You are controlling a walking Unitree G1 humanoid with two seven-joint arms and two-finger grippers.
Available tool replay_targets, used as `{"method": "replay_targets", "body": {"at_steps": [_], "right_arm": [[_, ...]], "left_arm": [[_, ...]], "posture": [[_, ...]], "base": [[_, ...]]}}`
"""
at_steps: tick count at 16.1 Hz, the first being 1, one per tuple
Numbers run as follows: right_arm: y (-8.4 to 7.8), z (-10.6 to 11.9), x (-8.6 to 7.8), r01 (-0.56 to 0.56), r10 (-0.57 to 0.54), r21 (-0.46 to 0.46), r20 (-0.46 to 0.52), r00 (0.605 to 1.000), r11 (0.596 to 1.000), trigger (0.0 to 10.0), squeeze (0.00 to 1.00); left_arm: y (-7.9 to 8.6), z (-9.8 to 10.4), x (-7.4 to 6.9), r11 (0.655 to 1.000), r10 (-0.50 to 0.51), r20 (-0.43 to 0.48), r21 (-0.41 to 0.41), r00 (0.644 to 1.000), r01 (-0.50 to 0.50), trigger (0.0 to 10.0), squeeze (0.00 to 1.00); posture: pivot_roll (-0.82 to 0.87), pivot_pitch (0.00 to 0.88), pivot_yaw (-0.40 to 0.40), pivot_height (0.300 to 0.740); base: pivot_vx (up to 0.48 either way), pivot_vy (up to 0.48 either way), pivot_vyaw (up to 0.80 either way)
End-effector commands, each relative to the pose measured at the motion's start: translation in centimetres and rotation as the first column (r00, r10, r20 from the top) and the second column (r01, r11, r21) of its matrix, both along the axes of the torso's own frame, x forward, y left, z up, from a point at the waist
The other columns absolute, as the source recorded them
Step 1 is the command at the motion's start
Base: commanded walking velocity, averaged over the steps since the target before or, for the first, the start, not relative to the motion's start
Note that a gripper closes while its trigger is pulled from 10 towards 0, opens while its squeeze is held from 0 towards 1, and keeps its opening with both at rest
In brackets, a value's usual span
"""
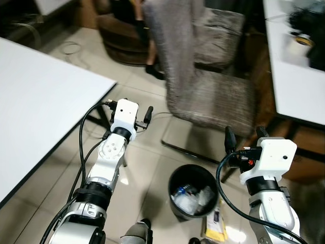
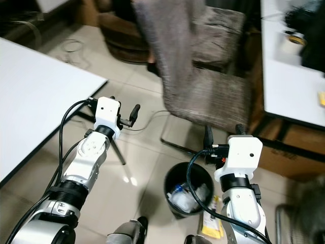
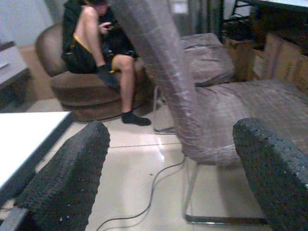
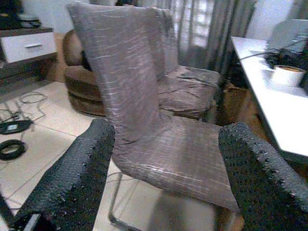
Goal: Picking trash to rubbish bin
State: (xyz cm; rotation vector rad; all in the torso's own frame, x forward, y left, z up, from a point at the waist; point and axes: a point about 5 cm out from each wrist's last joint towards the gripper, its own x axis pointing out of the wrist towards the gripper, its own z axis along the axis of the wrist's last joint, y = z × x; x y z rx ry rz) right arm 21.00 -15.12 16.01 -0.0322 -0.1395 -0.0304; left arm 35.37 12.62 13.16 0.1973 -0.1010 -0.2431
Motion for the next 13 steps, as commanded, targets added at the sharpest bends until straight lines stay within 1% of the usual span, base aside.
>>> {"method": "replay_targets", "body": {"at_steps": [1, 4, 13], "right_arm": [[-0.02, 0.27, -0.14, 0.007, -0.007, 0.001, -0.001, 1.0, 1.0, 10.0, 0.0], [0.2, 0.38, -0.09, 0.005, -0.005, 0.0, 0.0, 1.0, 1.0, 10.0, 0.0], [0.06, 0.46, 0.14, 0.002, -0.002, 0.002, -0.004, 1.0, 1.0, 10.0, 0.0]], "left_arm": [[-0.21, 0.99, 0.36, 1.0, 0.001, 0.028, -0.012, 1.0, -0.001, 10.0, 0.0], [-0.07, 1.26, 0.56, 1.0, 0.016, 0.035, -0.021, 0.999, -0.016, 10.0, 0.0], [-0.15, 0.84, 0.86, 0.999, 0.05, -0.001, -0.021, 0.999, -0.05, 10.0, 0.0]], "posture": [[0.06, 0.116, 0.012, 0.74], [0.05, 0.115, 0.015, 0.74], [0.05, 0.115, 0.016, 0.74]], "base": [[0.0, 0.0, 0.8], [0.0, 0.0, 0.8], [0.0, 0.0, 0.8]]}}
